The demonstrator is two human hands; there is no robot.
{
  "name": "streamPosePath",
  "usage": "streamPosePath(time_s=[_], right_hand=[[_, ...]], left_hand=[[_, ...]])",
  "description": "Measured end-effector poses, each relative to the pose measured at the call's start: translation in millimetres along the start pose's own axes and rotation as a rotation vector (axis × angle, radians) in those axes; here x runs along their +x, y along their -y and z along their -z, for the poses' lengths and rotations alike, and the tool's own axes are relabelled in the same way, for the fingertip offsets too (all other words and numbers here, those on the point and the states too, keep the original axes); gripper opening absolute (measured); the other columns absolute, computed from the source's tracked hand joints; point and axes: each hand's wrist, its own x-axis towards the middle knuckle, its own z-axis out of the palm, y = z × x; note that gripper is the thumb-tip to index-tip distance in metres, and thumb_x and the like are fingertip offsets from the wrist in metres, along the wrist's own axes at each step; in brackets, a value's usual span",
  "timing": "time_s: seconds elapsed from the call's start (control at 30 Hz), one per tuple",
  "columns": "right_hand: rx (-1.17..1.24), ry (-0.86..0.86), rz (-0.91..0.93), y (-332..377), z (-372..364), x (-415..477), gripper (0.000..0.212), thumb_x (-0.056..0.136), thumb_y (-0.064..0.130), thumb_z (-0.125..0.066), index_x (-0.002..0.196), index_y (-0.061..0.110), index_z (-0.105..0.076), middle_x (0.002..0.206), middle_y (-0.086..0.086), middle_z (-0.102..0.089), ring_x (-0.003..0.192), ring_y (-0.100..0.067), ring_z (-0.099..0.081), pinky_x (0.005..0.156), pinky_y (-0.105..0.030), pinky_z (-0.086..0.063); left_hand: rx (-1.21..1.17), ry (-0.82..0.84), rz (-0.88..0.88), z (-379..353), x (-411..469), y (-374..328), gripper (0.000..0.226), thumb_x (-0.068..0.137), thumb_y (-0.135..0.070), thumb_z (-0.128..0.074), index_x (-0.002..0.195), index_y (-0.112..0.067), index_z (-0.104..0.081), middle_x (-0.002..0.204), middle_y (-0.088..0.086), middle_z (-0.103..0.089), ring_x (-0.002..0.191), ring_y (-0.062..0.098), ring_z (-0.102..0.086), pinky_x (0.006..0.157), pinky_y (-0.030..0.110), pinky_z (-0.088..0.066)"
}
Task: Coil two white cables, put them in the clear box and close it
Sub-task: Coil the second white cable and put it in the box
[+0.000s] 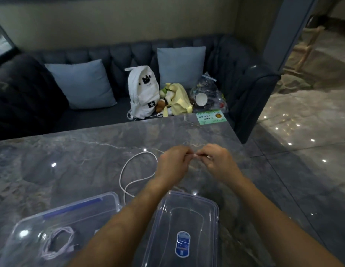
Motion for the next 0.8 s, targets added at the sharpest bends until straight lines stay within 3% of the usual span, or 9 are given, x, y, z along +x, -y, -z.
streamPosePath(time_s=[0.1,0.2,0.27,0.33,0.4,0.47,0.6,0.73,0.8], right_hand=[[0.01,-0.086,0.034,27,4,19,0.007,0.079,0.007,-0.068,0.084,0.002,-0.07,0.08,-0.015,-0.068,0.078,-0.03,-0.058,0.068,-0.03,-0.04],[0.011,-0.277,0.061,57,1,30,0.02,0.081,0.013,-0.065,0.099,0.004,-0.068,0.097,-0.015,-0.067,0.095,-0.03,-0.057,0.084,-0.036,-0.042],[-0.017,-0.427,0.092,75,-5,33,0.031,0.081,0.016,-0.061,0.11,0.006,-0.063,0.108,-0.014,-0.063,0.103,-0.028,-0.054,0.09,-0.039,-0.039],[0.061,-0.485,0.1,88,-14,33,0.031,0.083,0.015,-0.061,0.113,0.007,-0.06,0.108,-0.01,-0.062,0.102,-0.022,-0.053,0.09,-0.033,-0.04],[0.302,-0.38,-0.019,101,-25,31,0.027,0.086,0.015,-0.062,0.112,0.011,-0.059,0.101,-0.002,-0.06,0.095,-0.016,-0.055,0.082,-0.022,-0.043],[0.546,-0.146,-0.165,116,-36,29,0.026,0.085,0.017,-0.063,0.11,0.017,-0.059,0.094,0.004,-0.061,0.087,-0.012,-0.059,0.071,-0.011,-0.046],[0.89,0.172,-0.24,144,-65,25,0.017,0.085,0.009,-0.061,0.102,0.01,-0.061,0.08,-0.004,-0.067,0.068,-0.011,-0.066,0.063,-0.016,-0.053],[0.941,0.183,-0.211,168,-81,25,0.01,0.087,0.002,-0.057,0.082,0.005,-0.064,0.051,0.003,-0.064,0.045,-0.008,-0.056,0.045,-0.017,-0.048],[0.934,0.141,-0.189,177,-84,27,0.014,0.086,0.004,-0.057,0.077,0.01,-0.065,0.046,0.004,-0.06,0.037,-0.004,-0.047,0.037,-0.014,-0.038]], left_hand=[[-0.139,-0.077,0.05,35,7,-4,0.016,0.085,-0.025,-0.063,0.085,-0.011,-0.069,0.082,0.006,-0.071,0.078,0.023,-0.064,0.067,0.036,-0.048],[-0.348,-0.128,0.139,68,9,-3,0.014,0.085,-0.021,-0.065,0.071,-0.016,-0.065,0.066,-0.001,-0.062,0.065,0.017,-0.059,0.062,0.037,-0.049],[-0.528,-0.194,0.251,90,9,1,0.019,0.087,-0.018,-0.061,0.069,-0.02,-0.06,0.064,0.001,-0.061,0.062,0.017,-0.059,0.064,0.043,-0.054],[-0.738,-0.294,0.377,110,8,7,0.019,0.091,-0.016,-0.056,0.072,-0.017,-0.059,0.065,0.002,-0.059,0.06,0.013,-0.059,0.059,0.041,-0.057],[-0.918,-0.404,0.487,127,6,14,0.019,0.093,-0.014,-0.052,0.075,-0.01,-0.057,0.068,0.004,-0.057,0.057,0.008,-0.061,0.052,0.032,-0.058],[-1.083,-0.48,0.579,139,2,21,0.018,0.095,-0.011,-0.047,0.08,-0.005,-0.054,0.073,0.008,-0.056,0.061,0.009,-0.061,0.051,0.031,-0.059],[-1.374,-0.527,0.701,160,-16,36,0.02,0.098,-0.008,-0.039,0.084,-0.003,-0.052,0.082,0.011,-0.055,0.075,0.018,-0.058,0.057,0.033,-0.059],[-1.597,-0.583,0.764,178,-36,53,0.021,0.099,-0.003,-0.03,0.095,0.005,-0.049,0.088,0.013,-0.056,0.086,0.023,-0.059,0.084,0.04,-0.049],[-1.584,-0.523,0.814,186,-49,64,0.024,0.098,0.0,-0.027,0.092,0.004,-0.05,0.088,0.012,-0.058,0.092,0.023,-0.057,0.086,0.039,-0.047]])
